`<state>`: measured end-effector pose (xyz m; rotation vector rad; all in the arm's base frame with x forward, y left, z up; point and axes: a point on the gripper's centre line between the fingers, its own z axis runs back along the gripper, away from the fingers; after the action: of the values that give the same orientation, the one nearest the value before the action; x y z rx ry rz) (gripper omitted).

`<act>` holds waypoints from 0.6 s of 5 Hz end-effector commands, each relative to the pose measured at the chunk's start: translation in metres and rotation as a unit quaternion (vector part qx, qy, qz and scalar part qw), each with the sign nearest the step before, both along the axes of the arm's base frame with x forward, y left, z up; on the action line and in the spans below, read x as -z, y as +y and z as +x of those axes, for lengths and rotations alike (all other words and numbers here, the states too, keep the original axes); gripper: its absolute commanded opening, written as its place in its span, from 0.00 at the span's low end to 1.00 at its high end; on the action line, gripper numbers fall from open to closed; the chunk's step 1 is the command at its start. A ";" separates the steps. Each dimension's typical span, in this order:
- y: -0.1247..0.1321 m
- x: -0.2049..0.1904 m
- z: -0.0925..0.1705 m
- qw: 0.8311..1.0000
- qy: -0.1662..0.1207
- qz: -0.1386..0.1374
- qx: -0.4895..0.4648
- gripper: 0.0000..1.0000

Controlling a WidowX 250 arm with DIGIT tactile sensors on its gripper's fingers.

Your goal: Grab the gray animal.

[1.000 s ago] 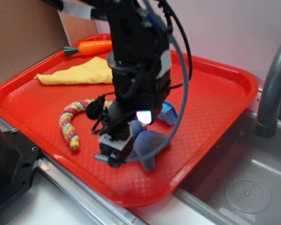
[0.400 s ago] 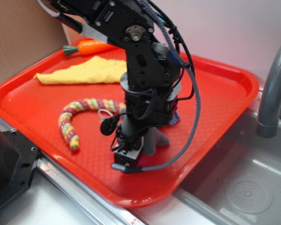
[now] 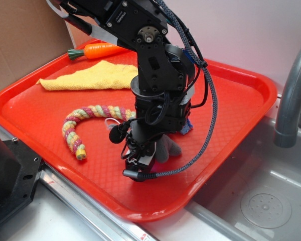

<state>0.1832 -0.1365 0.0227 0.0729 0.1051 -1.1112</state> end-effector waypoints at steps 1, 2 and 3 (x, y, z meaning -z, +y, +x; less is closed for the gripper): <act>0.025 -0.082 -0.001 0.981 -0.059 -0.013 -0.186 0.00; 0.043 -0.114 0.003 0.950 -0.060 0.005 -0.306 0.00; 0.073 -0.142 0.003 0.904 -0.048 -0.013 -0.424 0.00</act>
<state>0.1900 -0.0549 0.1521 0.0566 0.0828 -0.2413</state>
